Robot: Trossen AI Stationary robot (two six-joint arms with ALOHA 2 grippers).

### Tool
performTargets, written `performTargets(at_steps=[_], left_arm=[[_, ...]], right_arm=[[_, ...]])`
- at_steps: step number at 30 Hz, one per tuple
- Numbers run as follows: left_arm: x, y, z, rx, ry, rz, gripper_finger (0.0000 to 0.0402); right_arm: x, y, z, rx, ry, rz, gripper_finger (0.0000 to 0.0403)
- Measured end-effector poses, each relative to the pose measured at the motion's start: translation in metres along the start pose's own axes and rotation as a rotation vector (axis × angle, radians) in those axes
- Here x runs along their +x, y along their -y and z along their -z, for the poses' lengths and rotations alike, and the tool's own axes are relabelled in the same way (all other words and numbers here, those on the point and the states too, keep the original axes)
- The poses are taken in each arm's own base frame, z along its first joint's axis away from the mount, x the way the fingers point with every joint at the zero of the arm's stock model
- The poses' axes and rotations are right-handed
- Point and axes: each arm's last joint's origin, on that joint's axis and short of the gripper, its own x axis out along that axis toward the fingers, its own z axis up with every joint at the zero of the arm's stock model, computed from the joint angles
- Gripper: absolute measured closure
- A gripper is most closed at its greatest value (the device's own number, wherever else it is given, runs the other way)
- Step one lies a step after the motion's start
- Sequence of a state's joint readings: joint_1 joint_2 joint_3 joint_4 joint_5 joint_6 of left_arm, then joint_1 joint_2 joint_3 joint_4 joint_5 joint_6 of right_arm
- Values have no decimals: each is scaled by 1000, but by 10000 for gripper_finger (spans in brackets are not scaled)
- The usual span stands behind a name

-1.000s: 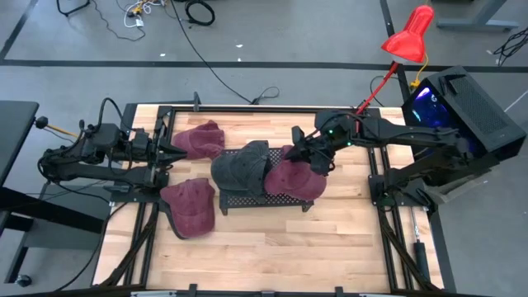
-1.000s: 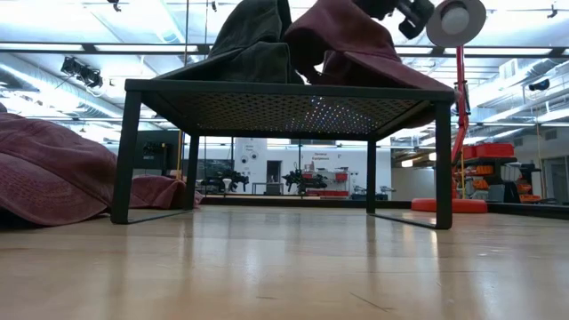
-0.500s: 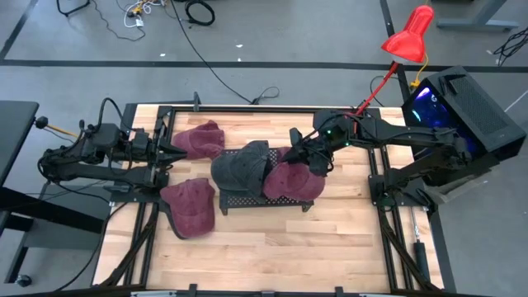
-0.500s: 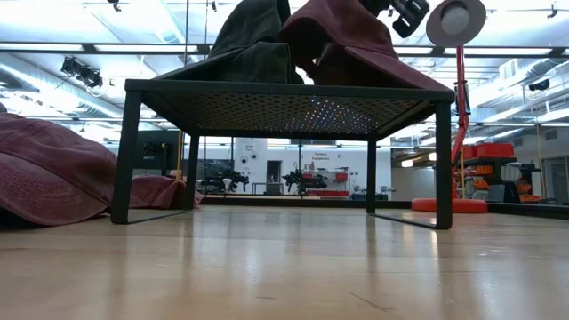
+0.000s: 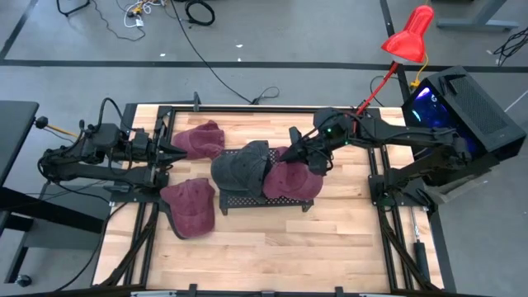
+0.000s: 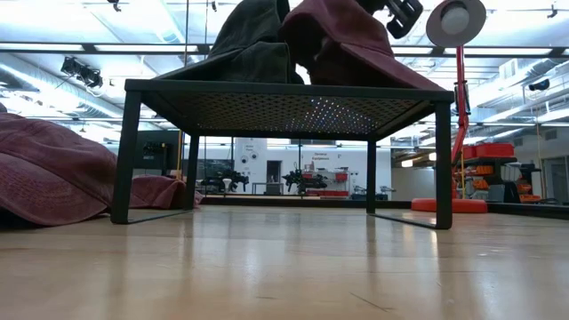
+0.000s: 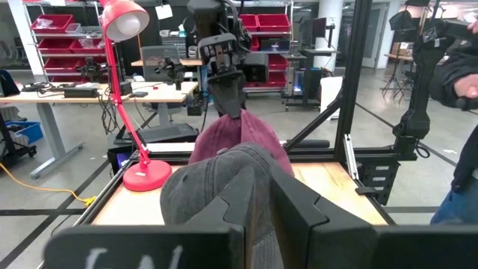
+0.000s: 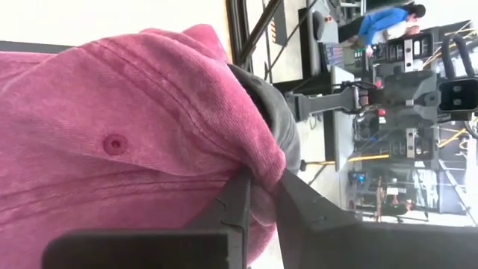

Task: Pick & Place hat
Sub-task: Put the right red cap on the shelf

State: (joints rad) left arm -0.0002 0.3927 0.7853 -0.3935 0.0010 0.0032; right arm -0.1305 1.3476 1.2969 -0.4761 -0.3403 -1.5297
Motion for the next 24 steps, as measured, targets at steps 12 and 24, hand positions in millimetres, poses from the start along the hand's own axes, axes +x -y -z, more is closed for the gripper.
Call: performTargets(at_steps=[12, 24], left_arm=[[0, 0, 0, 0, 0, 0, 353], [0, 0, 0, 0, 0, 0, 353]], right_arm=[[2, -2, 5, -22, -76, 9, 366], [2, 2, 4, -64, -67, 48, 366]])
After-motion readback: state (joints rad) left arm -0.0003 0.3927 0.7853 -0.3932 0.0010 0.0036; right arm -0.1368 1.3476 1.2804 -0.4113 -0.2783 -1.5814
